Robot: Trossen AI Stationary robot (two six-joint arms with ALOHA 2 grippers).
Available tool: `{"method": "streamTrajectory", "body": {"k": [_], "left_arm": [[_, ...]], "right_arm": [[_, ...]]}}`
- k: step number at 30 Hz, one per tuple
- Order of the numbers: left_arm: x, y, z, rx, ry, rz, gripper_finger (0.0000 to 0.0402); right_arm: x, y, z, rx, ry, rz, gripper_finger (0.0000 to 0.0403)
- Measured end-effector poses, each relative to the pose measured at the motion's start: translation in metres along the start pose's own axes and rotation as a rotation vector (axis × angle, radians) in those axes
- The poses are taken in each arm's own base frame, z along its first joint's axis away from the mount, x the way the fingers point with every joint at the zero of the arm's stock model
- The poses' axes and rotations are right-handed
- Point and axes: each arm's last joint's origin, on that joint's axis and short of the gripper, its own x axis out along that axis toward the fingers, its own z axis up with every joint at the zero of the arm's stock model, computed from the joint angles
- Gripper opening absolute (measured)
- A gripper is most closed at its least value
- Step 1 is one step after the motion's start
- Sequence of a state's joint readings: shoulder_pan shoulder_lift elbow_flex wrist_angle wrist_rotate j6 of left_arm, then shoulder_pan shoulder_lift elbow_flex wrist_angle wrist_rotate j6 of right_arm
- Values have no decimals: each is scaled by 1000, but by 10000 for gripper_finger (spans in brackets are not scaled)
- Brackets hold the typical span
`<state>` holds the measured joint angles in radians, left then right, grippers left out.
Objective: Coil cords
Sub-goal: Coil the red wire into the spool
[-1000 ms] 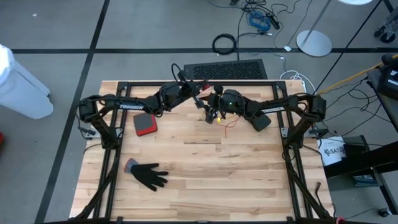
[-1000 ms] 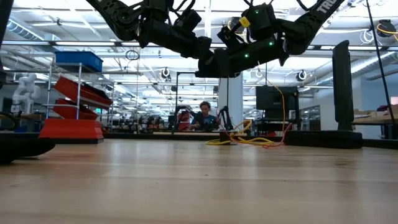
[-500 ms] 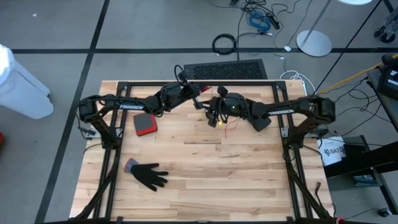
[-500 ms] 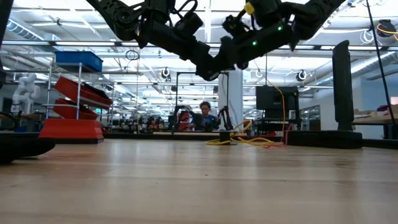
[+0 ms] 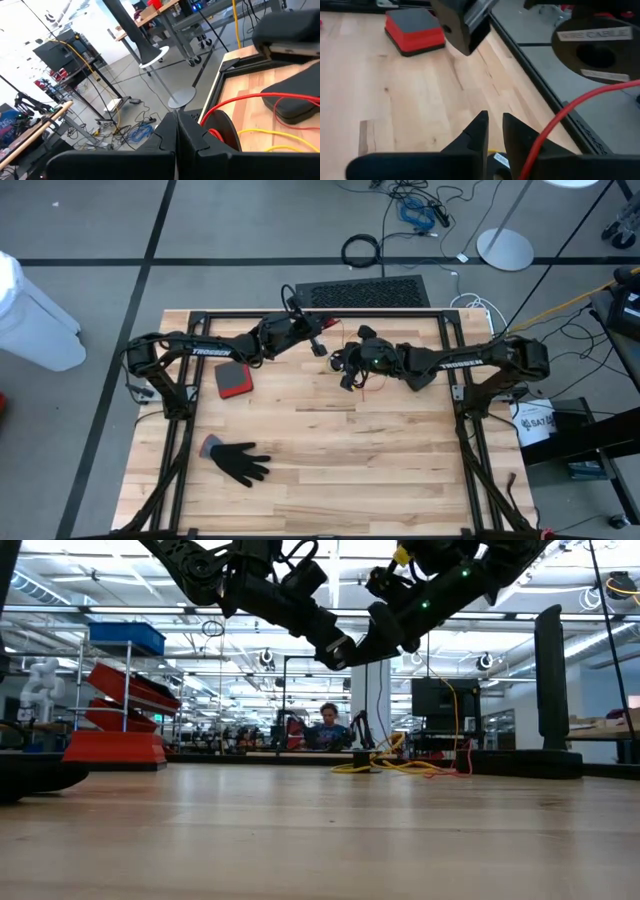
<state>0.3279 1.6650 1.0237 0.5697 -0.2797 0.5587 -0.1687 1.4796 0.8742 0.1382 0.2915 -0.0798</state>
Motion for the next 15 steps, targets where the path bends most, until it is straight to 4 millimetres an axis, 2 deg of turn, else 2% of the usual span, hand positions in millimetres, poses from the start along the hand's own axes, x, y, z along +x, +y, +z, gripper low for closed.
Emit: {"method": "streamTrajectory", "body": {"k": [15], "left_arm": [[0,-1,-1,31,8,-23,0]], "right_arm": [[-30,13,9,-33,5,-174,29]]}}
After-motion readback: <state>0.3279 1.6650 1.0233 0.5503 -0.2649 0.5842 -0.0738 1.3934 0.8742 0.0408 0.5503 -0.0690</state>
